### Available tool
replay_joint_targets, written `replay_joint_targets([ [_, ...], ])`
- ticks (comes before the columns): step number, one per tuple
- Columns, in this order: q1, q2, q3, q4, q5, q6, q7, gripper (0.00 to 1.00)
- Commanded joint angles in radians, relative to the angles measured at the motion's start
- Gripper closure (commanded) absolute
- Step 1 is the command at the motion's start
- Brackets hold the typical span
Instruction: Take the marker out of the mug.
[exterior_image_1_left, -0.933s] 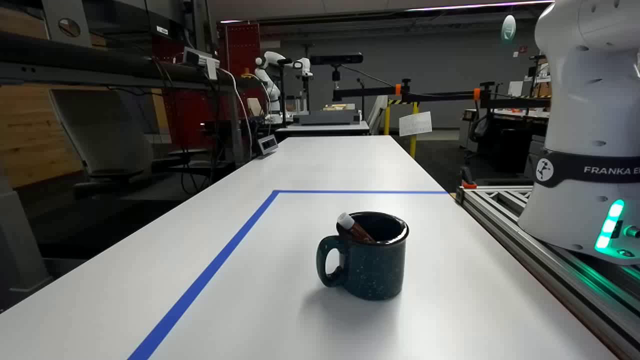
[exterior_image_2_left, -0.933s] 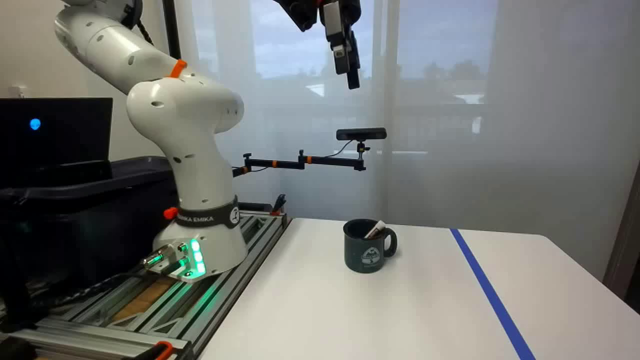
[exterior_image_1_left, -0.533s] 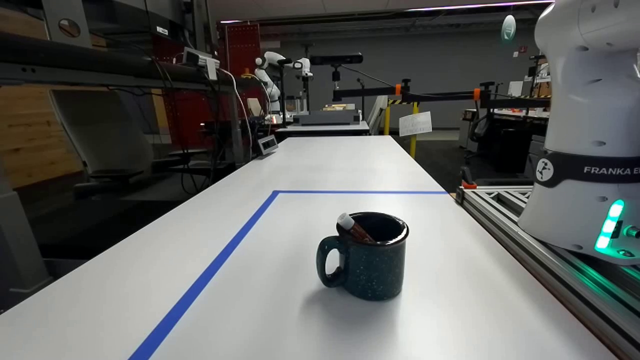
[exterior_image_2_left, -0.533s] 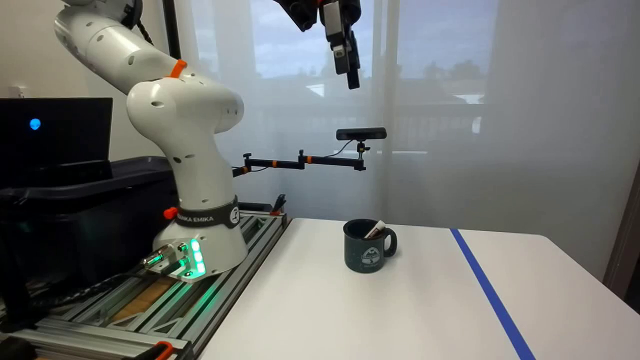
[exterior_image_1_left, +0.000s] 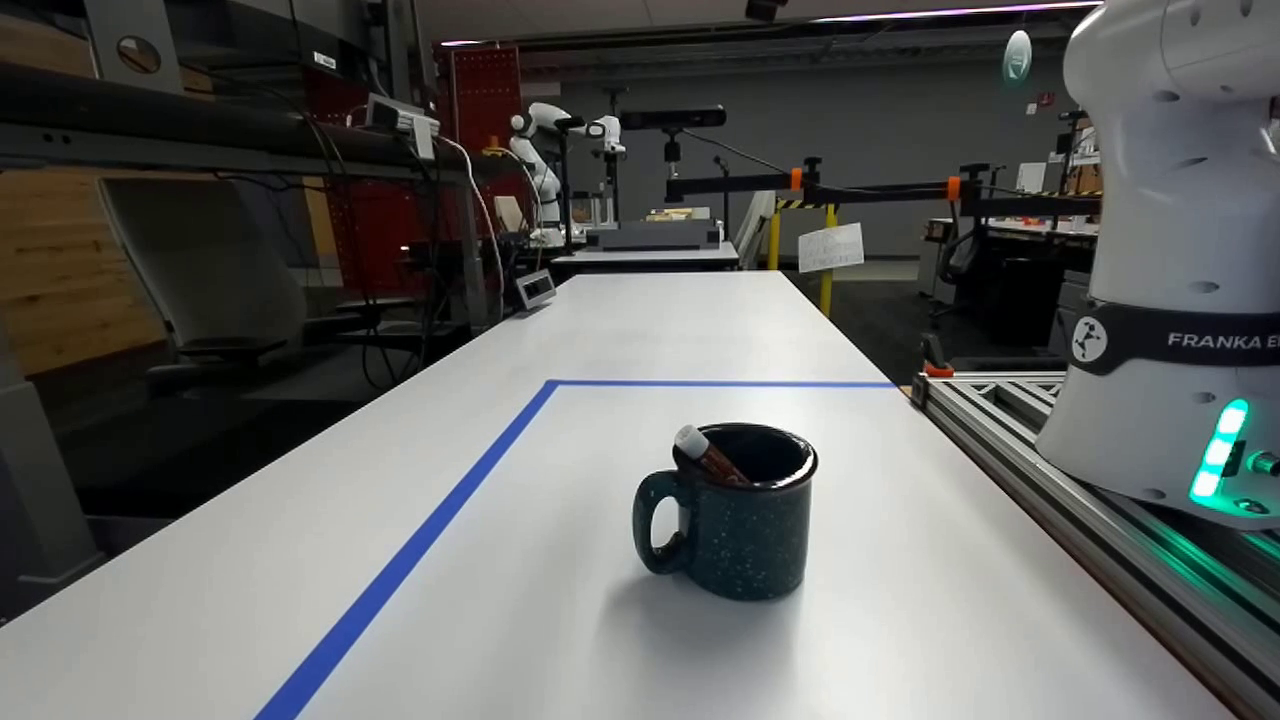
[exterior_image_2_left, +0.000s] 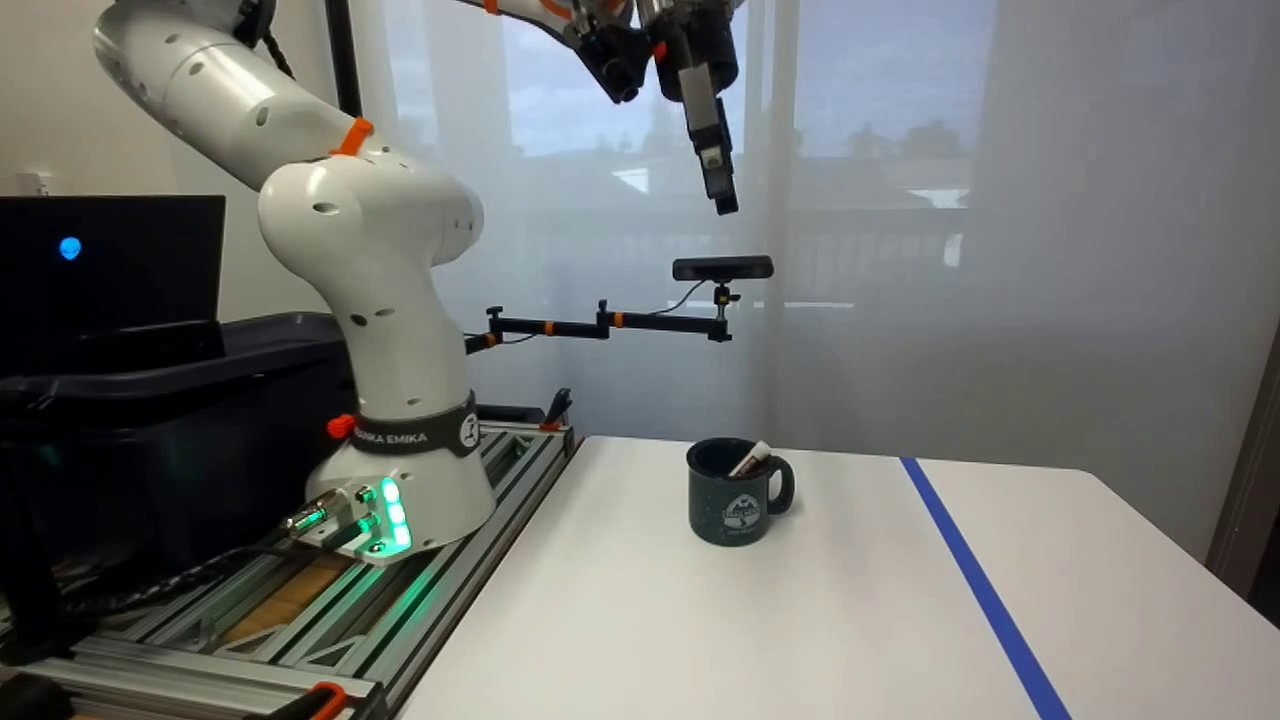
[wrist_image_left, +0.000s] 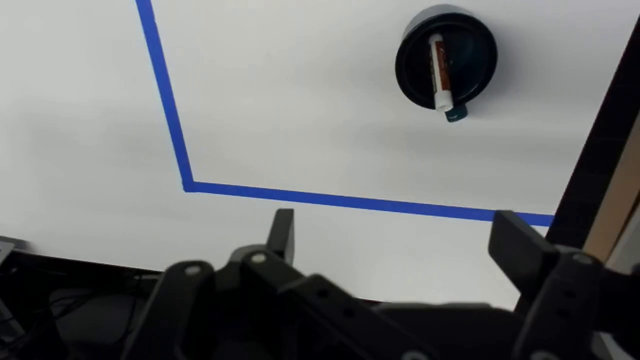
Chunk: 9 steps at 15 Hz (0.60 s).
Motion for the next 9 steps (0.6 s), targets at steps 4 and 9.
replay_joint_targets([
  [4,0.124,0.158,-0.027,-0.042,0.097,0.213,-0.083,0.00],
  [9,0.130,0.267,-0.068,-0.038,0.134,0.255,-0.123,0.00],
])
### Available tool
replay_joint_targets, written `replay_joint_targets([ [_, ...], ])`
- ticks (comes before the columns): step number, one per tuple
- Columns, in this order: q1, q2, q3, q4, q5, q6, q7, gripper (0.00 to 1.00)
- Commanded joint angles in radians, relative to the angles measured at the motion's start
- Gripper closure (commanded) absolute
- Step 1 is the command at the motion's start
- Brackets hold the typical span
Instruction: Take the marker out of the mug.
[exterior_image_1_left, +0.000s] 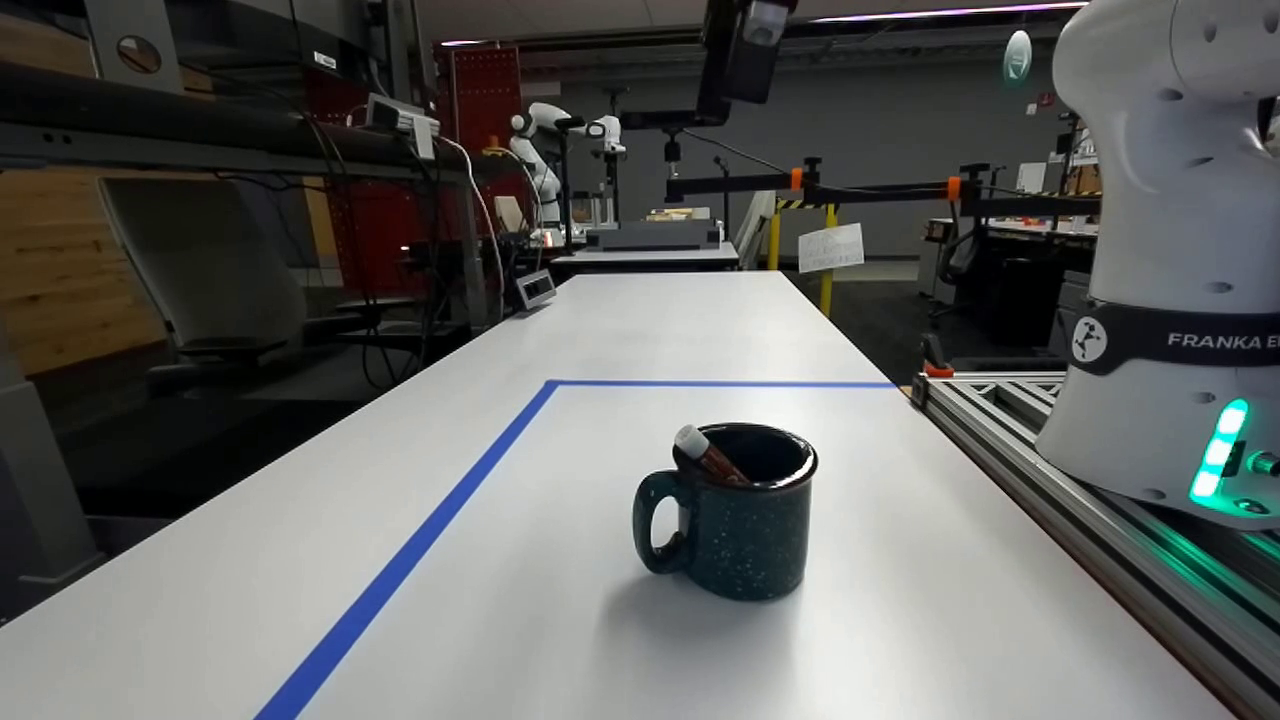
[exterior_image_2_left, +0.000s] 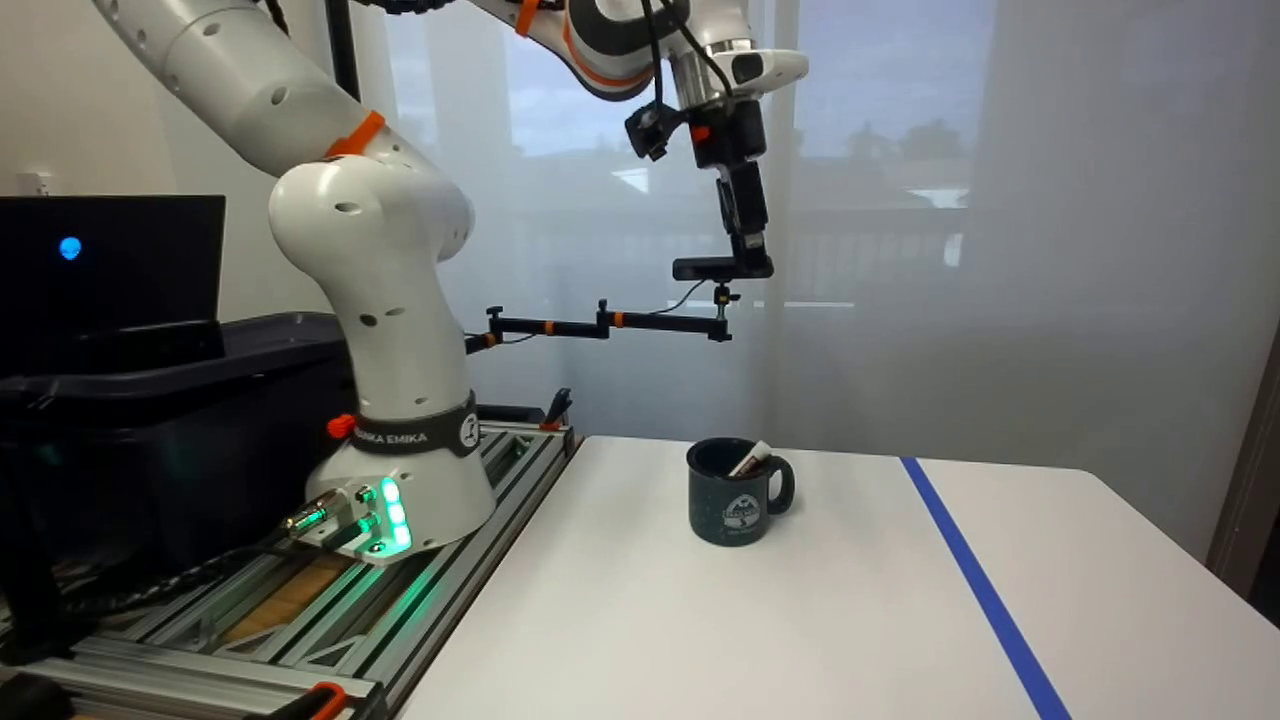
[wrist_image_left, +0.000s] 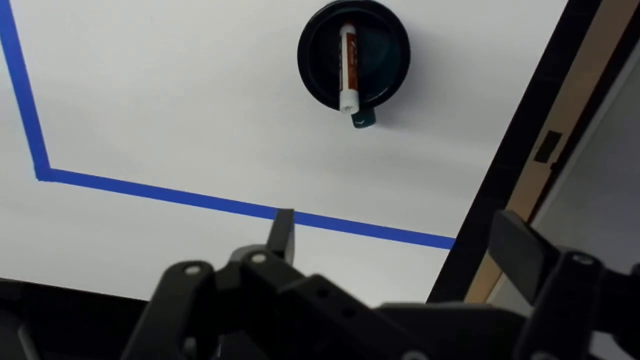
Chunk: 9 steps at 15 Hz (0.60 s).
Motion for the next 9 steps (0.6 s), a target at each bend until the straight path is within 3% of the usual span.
replay_joint_targets([
  [1,0.002,0.078,-0.041,0.003,0.031,0.027,-0.036,0.00],
  [9,0.002,0.224,-0.102,0.004,0.075,0.059,-0.103,0.00],
])
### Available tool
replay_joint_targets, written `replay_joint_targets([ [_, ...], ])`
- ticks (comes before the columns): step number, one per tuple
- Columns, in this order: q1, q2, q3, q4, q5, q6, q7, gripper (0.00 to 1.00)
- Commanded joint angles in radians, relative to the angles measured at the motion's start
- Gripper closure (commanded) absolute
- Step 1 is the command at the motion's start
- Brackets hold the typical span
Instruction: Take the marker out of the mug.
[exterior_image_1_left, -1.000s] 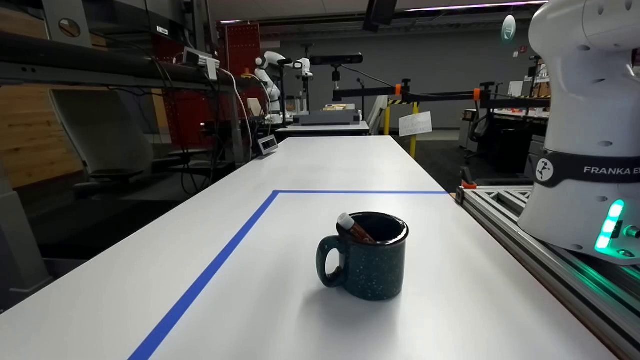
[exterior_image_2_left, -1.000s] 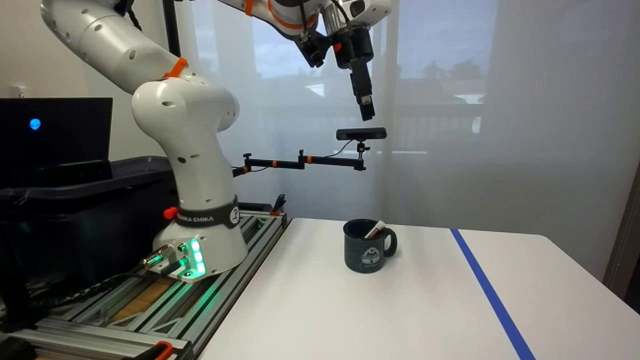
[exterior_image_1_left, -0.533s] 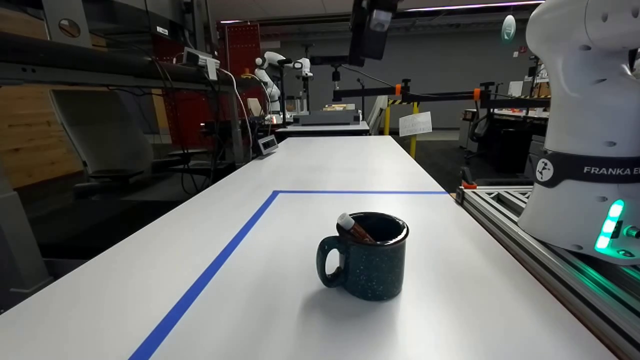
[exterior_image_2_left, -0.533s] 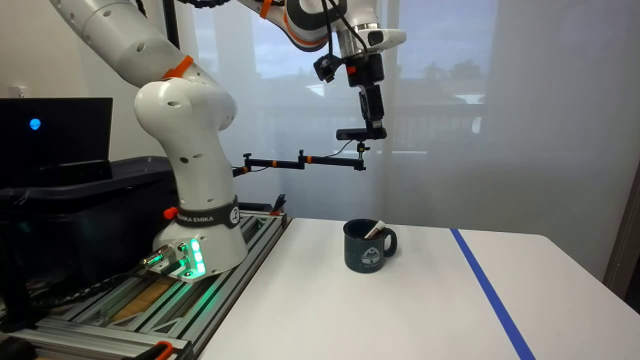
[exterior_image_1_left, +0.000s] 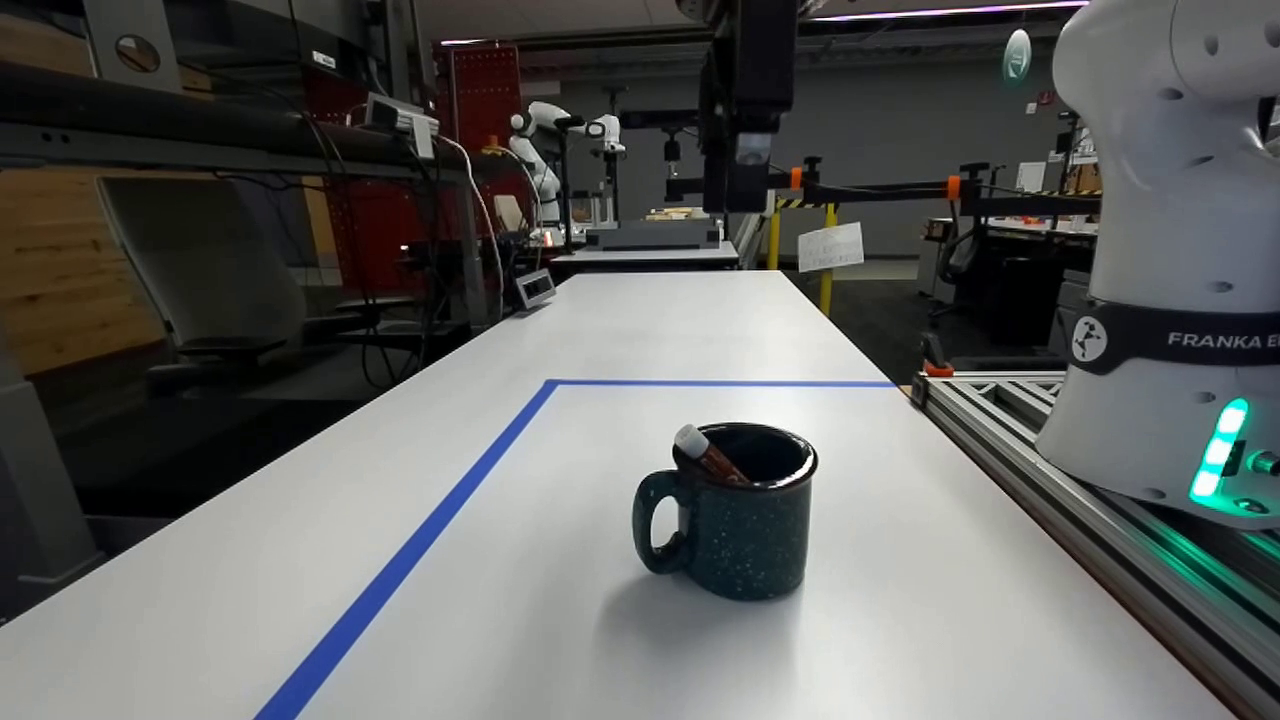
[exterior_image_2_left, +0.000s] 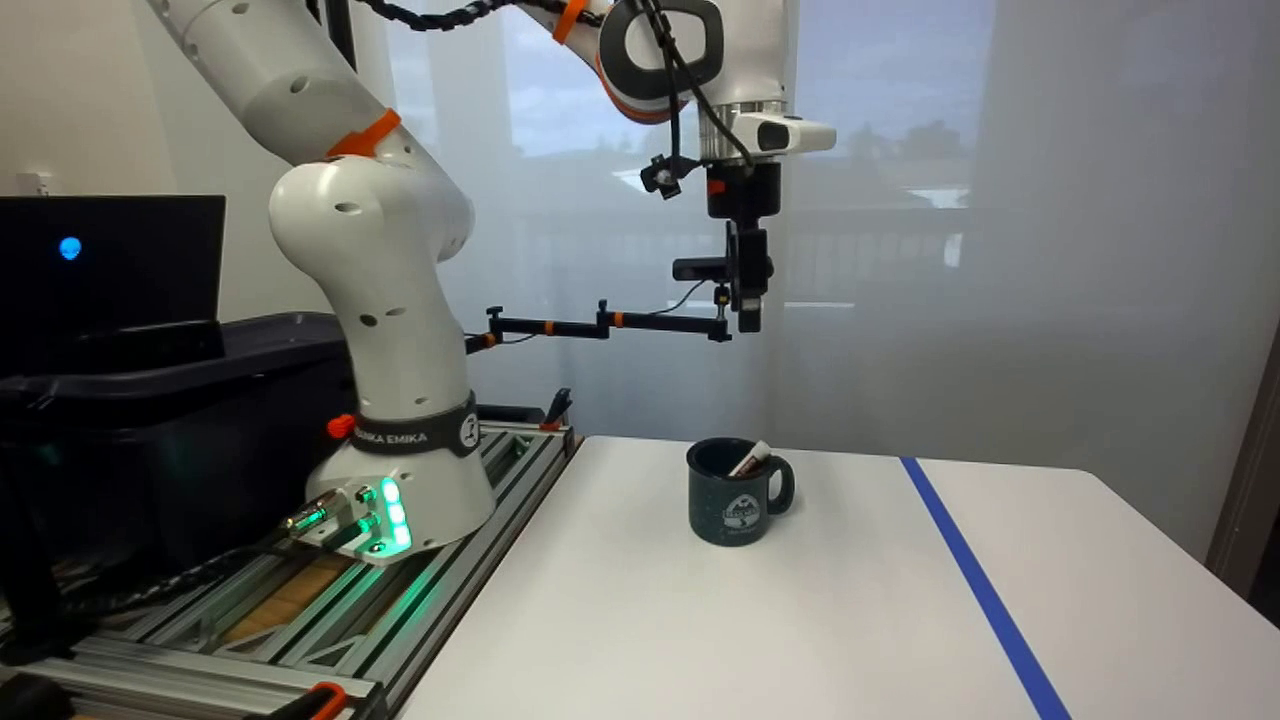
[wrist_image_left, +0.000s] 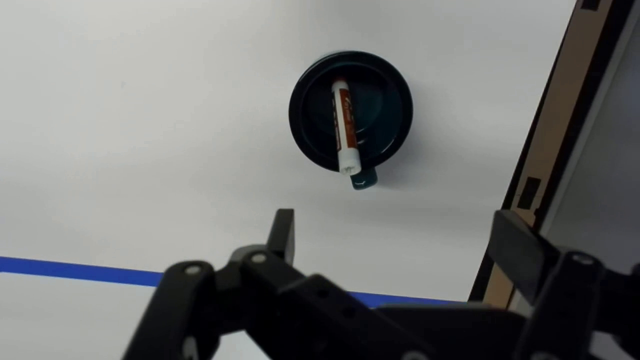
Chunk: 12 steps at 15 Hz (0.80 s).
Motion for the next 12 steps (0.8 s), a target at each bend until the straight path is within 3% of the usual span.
replay_joint_targets([
  [1,0.005,0.071,-0.013,0.002,0.028,0.054,-0.041,0.00],
  [5,-0.013,0.162,0.012,0.002,-0.017,0.110,-0.029,0.00],
  [6,-0.008,0.115,0.003,0.002,0.000,0.070,-0.027,0.00],
  [12,-0.001,0.183,0.006,0.020,0.000,0.066,-0.052,0.00],
])
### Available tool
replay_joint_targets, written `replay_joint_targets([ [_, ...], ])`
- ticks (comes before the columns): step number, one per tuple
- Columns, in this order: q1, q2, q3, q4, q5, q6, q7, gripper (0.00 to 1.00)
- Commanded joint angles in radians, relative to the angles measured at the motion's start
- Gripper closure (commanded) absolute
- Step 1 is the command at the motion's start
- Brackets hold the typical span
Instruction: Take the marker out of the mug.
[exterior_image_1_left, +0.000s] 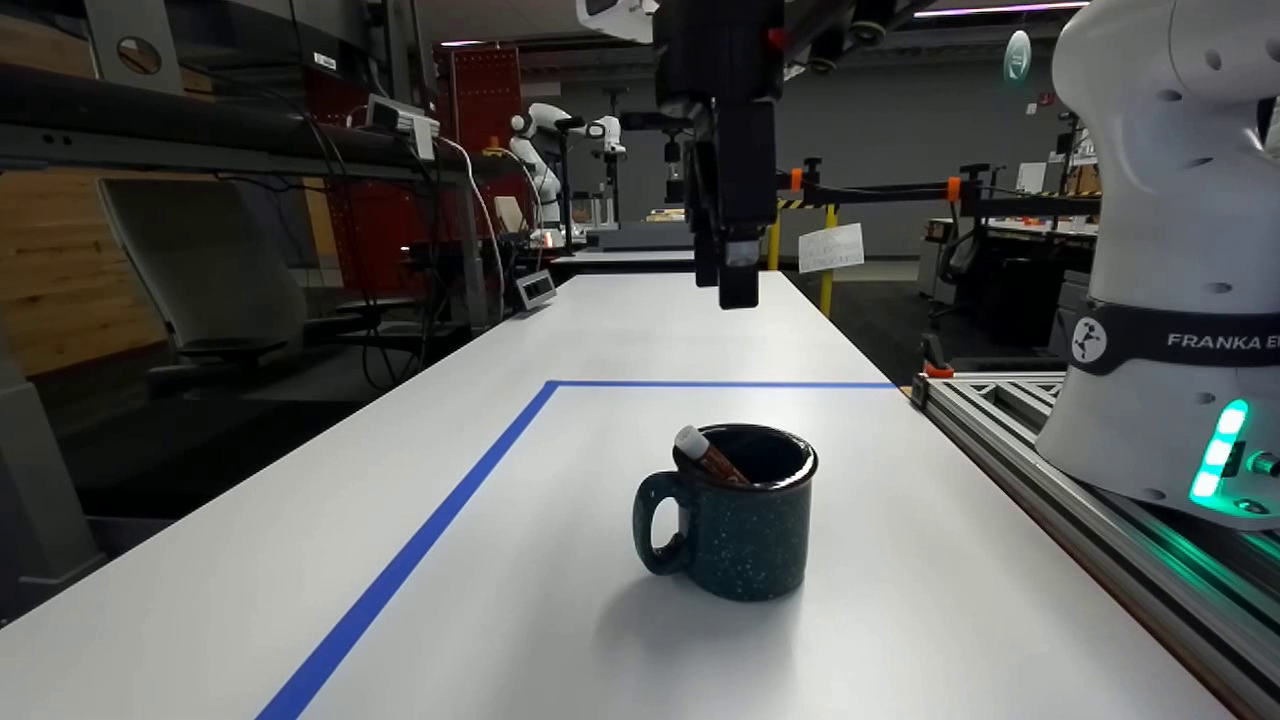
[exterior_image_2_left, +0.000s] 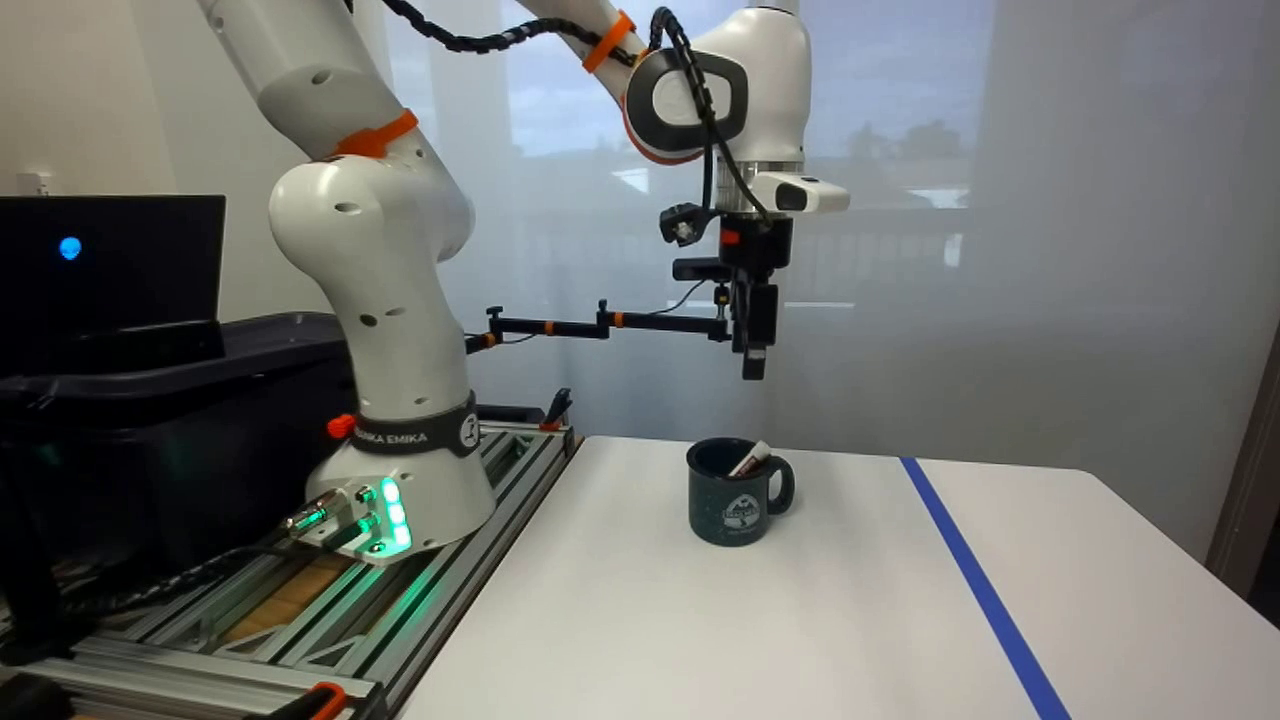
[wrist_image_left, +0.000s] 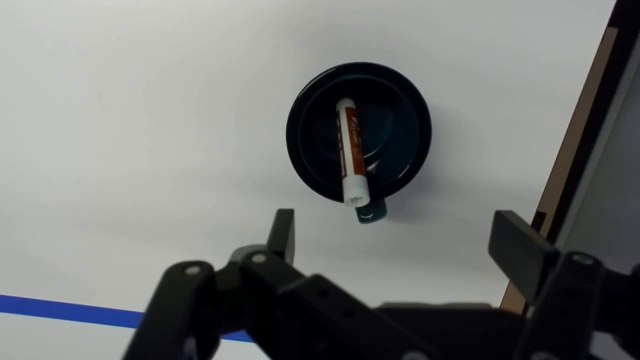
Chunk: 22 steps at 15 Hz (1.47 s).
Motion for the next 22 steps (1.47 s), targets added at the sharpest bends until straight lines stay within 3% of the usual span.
replay_joint_targets([
  [1,0.003,0.032,0.002,0.013,0.007,-0.021,-0.030,0.00],
  [8,-0.024,0.138,0.004,0.016,-0.021,0.006,-0.029,0.00],
  [17,-0.032,0.234,0.030,0.023,-0.049,0.132,0.025,0.00],
  [22,-0.051,0.277,0.043,0.028,-0.130,0.200,0.111,0.00],
])
